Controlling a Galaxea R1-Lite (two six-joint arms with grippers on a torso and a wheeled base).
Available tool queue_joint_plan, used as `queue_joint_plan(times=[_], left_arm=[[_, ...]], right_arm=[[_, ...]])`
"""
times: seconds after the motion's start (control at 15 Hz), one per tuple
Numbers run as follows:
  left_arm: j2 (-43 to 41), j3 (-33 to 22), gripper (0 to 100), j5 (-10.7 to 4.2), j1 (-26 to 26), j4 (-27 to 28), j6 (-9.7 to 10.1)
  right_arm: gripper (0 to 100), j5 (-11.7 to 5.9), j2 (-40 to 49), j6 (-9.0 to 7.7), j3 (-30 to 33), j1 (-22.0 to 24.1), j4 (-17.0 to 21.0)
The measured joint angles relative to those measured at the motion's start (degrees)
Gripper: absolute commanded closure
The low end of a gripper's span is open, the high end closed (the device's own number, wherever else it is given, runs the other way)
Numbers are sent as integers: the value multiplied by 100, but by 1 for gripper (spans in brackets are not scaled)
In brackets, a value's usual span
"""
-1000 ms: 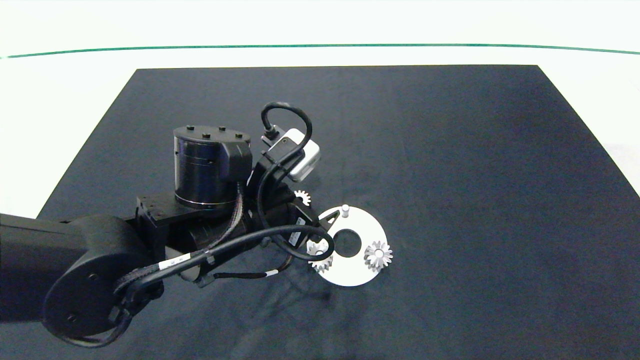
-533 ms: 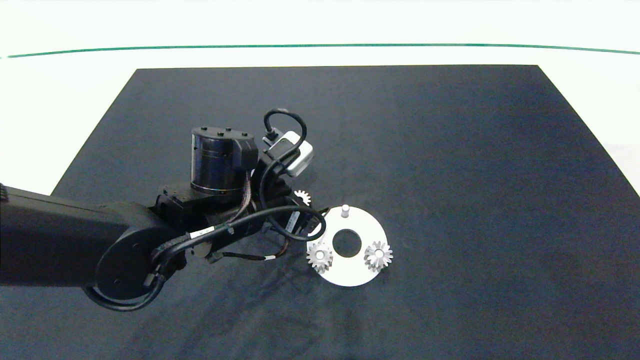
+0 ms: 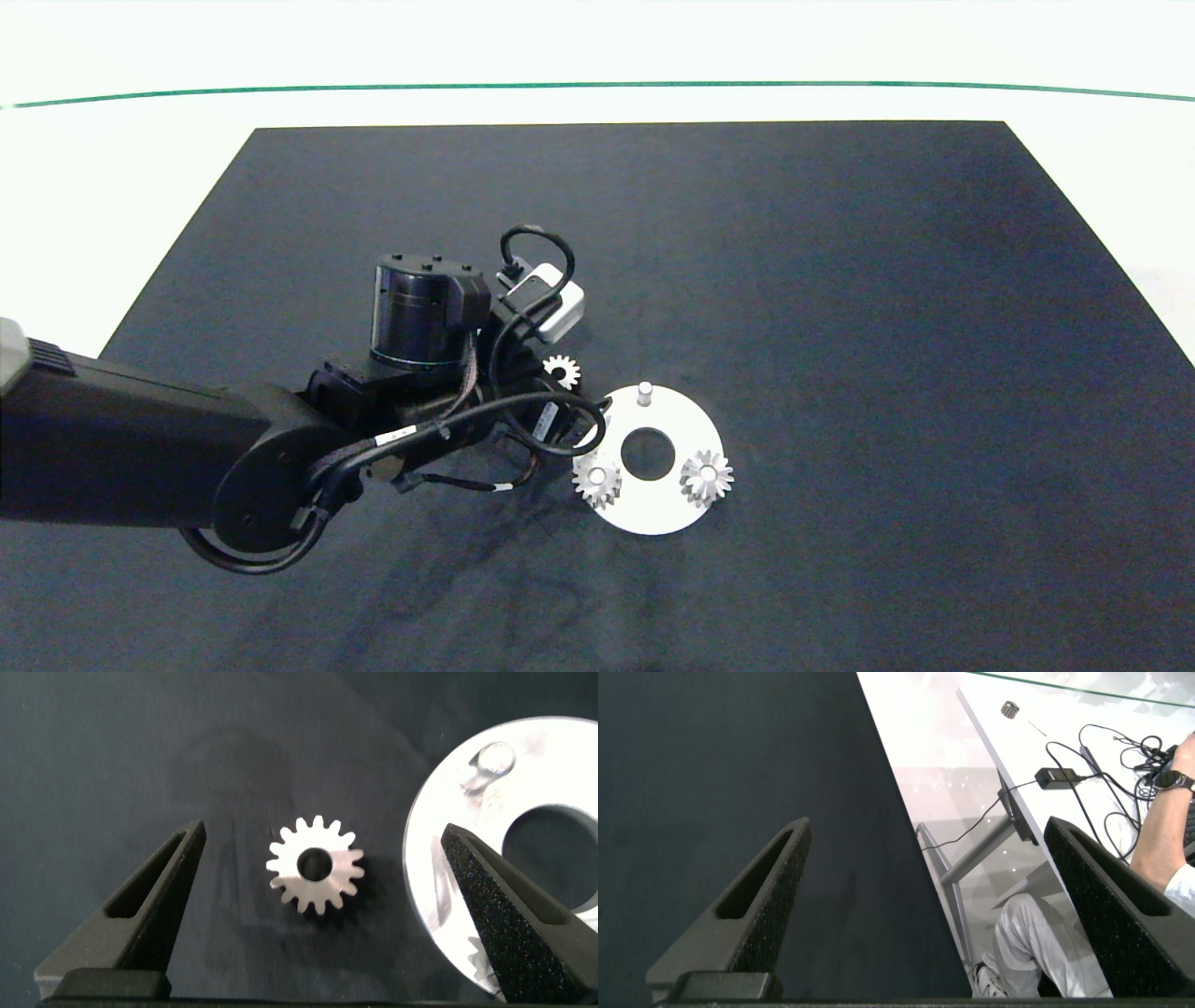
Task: Install three planetary gears onto the carrier pins
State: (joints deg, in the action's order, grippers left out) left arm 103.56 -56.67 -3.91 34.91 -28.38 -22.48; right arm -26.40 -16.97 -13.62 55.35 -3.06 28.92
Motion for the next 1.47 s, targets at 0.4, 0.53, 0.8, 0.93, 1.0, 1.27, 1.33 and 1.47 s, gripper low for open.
queue_joint_plan(times=[0.4,0.53,0.8,0.93,1.0,1.27,1.33,1.47], left_arm=[[88,23,11,116,-132,-6,-15],[90,23,16,139,-184,-41,-15],[96,43,23,190,-241,-80,-17],[96,56,28,191,-251,-85,-17],[96,67,29,191,-254,-89,-15],[96,116,37,212,-262,-98,-15],[99,124,40,216,-262,-106,-15],[104,191,43,223,-261,-229,-17]], right_arm=[[0,0,0,0,63,1,10],[0,0,0,1,63,6,10],[0,2,-6,-2,69,9,5],[0,2,-20,-2,94,11,5],[0,2,-23,-5,101,9,2],[0,0,-37,-7,107,9,5],[0,2,-39,-7,107,9,2],[0,2,-41,-5,123,9,0]])
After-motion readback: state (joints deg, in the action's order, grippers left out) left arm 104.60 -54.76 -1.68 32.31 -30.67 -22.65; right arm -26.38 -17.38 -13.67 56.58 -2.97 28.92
